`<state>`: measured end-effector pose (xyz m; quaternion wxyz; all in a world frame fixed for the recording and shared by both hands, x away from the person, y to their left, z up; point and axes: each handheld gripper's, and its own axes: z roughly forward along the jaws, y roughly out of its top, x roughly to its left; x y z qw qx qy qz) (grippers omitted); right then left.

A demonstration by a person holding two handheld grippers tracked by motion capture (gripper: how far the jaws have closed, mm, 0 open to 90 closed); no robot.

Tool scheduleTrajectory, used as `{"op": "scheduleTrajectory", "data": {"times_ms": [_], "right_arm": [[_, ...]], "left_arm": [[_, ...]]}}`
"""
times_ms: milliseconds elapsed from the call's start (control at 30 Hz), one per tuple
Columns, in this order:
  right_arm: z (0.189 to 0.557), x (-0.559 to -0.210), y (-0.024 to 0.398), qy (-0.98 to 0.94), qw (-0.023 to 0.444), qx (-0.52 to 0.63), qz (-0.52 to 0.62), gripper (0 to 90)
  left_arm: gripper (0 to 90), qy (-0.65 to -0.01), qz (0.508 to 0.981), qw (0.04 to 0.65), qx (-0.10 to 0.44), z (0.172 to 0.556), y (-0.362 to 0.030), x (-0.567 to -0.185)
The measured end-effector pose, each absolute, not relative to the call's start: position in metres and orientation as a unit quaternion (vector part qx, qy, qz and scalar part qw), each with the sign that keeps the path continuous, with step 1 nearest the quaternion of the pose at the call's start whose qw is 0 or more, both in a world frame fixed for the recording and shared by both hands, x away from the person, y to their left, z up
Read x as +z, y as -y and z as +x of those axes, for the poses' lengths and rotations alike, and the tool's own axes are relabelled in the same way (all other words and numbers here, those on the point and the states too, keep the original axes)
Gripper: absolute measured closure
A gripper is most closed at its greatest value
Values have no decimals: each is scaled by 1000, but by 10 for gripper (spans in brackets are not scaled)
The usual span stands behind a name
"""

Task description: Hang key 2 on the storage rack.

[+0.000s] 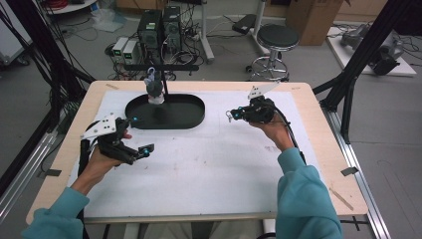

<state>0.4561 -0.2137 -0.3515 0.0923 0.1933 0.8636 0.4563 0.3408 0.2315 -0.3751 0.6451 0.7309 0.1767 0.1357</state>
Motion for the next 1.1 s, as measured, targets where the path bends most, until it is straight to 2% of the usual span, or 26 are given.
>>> {"op": "scheduleTrajectory", "data": {"times_ms": [267, 533, 1100], "right_arm": [[437, -332, 201, -828, 49, 535, 164, 887], [416, -320, 173, -818, 17, 560, 127, 886], [397, -316, 117, -811, -11, 582, 59, 886]], "left_arm": [[18, -171, 732, 648, 122, 345, -222, -367], [26, -170, 722, 663, 107, 350, -216, -359], [26, -124, 746, 648, 94, 352, -190, -346]]}}
